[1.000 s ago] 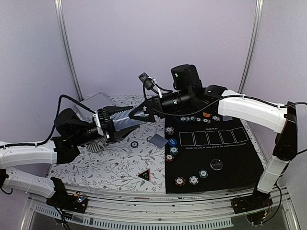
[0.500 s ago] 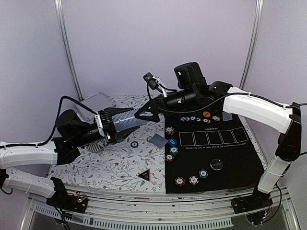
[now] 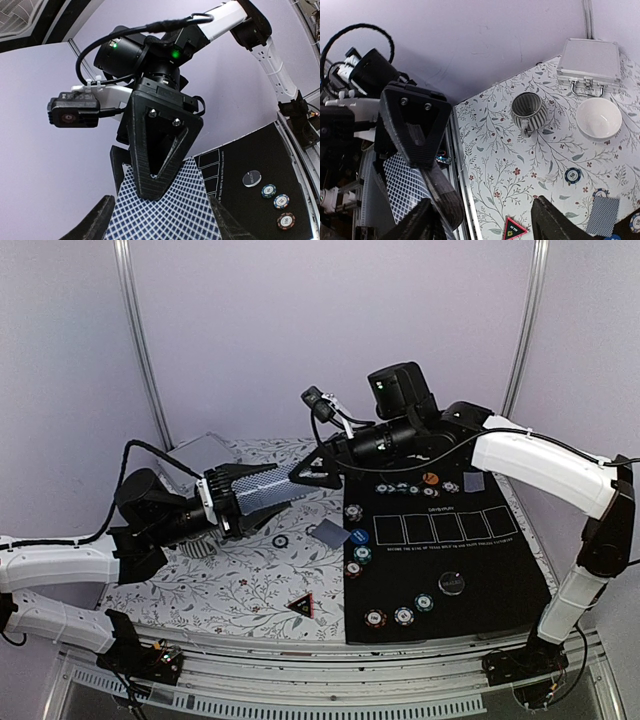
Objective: Distribute texas hold em gaming equipment
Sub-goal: Pick up the poker card from the face-down deck piles, then distribute the poker card in the dealer area.
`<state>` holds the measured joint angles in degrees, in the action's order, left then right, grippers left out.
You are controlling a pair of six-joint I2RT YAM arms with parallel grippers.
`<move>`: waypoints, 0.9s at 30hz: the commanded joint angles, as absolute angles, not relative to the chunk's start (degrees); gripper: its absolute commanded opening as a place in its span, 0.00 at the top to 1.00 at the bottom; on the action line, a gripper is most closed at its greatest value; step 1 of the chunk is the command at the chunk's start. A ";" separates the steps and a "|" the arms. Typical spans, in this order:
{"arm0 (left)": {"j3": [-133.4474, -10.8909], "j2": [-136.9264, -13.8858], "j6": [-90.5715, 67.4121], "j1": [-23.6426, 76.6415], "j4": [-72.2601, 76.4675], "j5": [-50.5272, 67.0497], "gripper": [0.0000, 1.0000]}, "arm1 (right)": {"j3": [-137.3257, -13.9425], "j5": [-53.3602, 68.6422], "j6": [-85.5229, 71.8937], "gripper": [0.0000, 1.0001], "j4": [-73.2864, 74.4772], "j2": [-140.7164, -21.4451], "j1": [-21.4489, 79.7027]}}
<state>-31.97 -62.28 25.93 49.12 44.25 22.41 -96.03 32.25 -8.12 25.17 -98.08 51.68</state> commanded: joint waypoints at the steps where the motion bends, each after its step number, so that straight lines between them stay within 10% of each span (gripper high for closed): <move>1: -32.26 -61.92 26.45 49.35 47.40 22.57 0.44 | -97.73 35.27 -8.04 0.43 26.93 -96.43 51.16; 18: -32.34 -62.02 26.63 49.31 47.15 21.97 0.44 | -98.00 34.50 -6.74 0.96 30.27 -93.82 51.01; 27: -32.45 -62.01 26.65 49.33 47.05 21.82 0.44 | -98.35 36.54 -6.81 0.99 31.33 -92.02 49.26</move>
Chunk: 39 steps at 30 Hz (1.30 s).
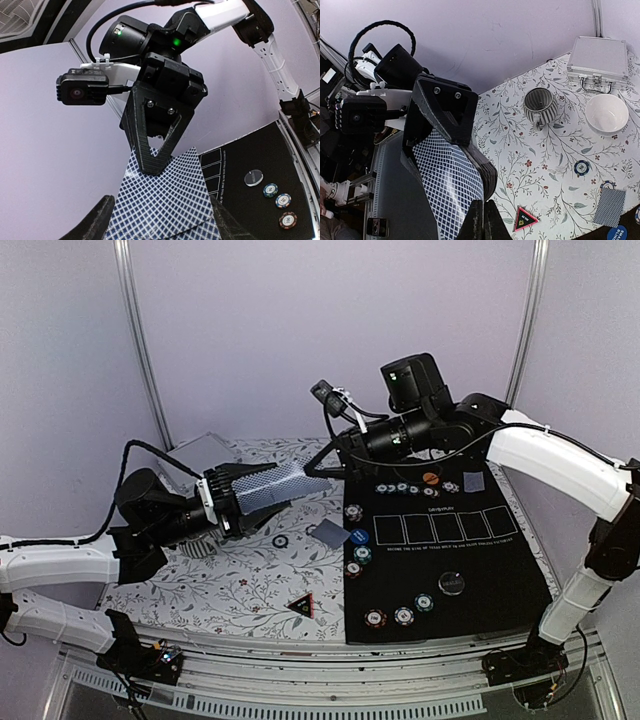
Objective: Distribute texas hold em gaming equipment
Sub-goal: Distribute the poker card in the dealer area.
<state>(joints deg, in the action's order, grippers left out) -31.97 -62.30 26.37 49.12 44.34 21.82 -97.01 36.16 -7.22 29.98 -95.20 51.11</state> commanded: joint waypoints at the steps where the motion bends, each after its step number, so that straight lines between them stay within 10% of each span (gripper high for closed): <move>1: -32.42 -61.97 26.64 49.31 47.02 21.72 0.44 | -98.35 37.01 -6.82 0.99 31.33 -91.45 48.77; 15: -32.52 -62.06 26.25 49.32 47.10 21.98 0.44 | -96.56 43.86 -10.11 0.99 33.13 -83.26 38.84; 32: -32.52 -61.61 26.10 49.60 47.12 22.00 0.44 | -38.26 32.25 -43.57 0.99 30.21 -52.47 0.09; 39: -32.69 -61.19 25.67 49.62 47.29 22.07 0.44 | -34.78 8.44 -49.56 0.99 43.55 -49.53 -2.90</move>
